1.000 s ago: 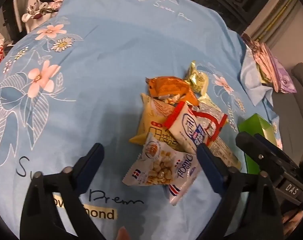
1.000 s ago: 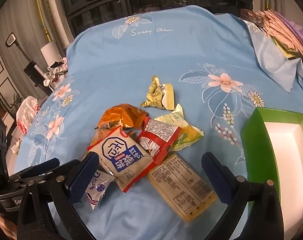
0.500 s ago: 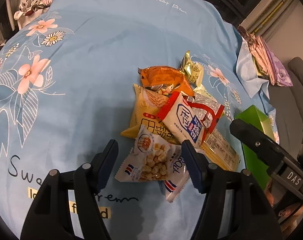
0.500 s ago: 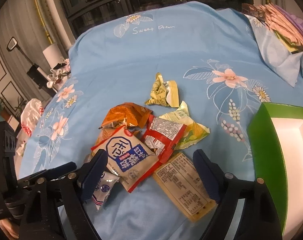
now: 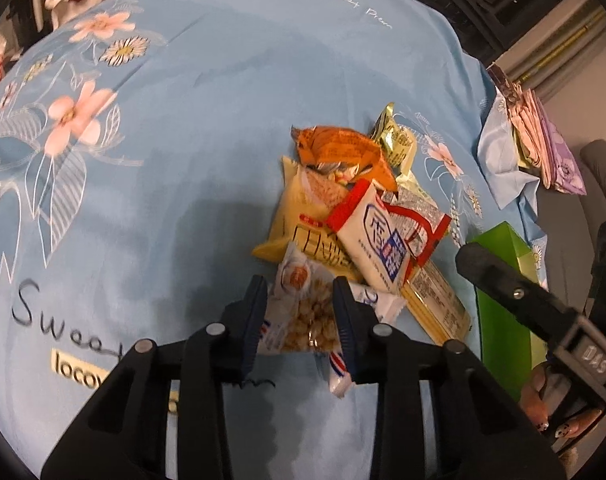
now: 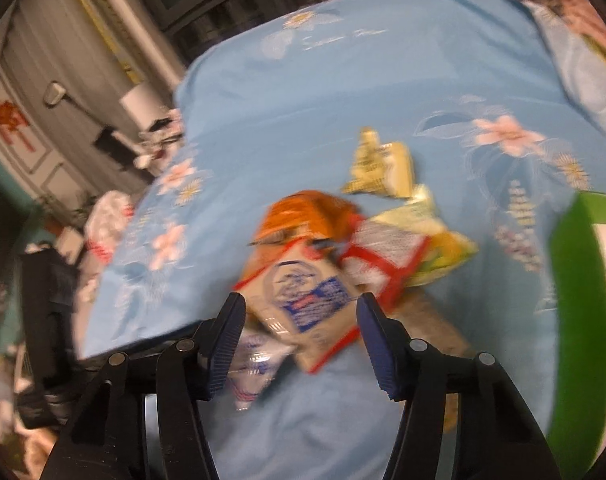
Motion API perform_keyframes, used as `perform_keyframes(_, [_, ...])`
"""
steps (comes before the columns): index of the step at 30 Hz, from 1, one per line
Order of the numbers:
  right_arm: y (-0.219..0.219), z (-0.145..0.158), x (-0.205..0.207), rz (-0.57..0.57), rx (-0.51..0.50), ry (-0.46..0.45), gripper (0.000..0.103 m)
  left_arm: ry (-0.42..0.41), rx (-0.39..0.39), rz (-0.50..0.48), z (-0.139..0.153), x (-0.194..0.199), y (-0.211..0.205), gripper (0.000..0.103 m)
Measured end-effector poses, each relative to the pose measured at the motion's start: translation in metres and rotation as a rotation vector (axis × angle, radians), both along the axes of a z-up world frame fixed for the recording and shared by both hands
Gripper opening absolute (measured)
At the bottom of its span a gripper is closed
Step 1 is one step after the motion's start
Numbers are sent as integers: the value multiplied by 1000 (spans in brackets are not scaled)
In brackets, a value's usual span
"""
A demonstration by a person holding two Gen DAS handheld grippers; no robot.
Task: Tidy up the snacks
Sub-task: 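Reach the right gripper to the white peanut snack bag and grasp it, then carry the peanut bag with the right gripper into the green box and release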
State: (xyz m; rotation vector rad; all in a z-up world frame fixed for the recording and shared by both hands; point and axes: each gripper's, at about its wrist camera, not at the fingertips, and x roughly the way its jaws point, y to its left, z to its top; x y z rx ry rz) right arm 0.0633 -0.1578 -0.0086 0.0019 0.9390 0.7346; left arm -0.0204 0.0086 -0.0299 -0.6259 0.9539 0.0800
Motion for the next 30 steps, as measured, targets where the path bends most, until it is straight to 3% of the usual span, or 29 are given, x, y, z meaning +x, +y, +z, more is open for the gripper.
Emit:
perform_keyframes(4, [21, -2, -5, 68, 5, 38, 60, 24, -47, 13, -6, -9, -1, 35])
perform_keyframes(7, [27, -14, -3, 60, -12, 103, 60, 18, -32, 15, -6, -15, -1, 40])
perform_keyframes(13, [14, -22, 1, 25, 68, 254, 60, 1, 25, -47, -6, -16, 1, 60])
perform_keyframes(15, [14, -20, -2, 28, 73, 248, 60, -6, 31, -63, -6, -13, -2, 67])
perform_keyframes(22, [22, -37, -2, 7, 14, 261, 60, -9, 26, -115, -12, -1, -10, 71])
perform_keyframes(26, [23, -45, 2, -4, 3, 279, 60, -11, -29, -132, -19, 2, -9, 72])
perform_keyframes(30, [27, -55, 6, 4, 16, 325, 60, -8, -27, -138, -22, 0, -13, 70])
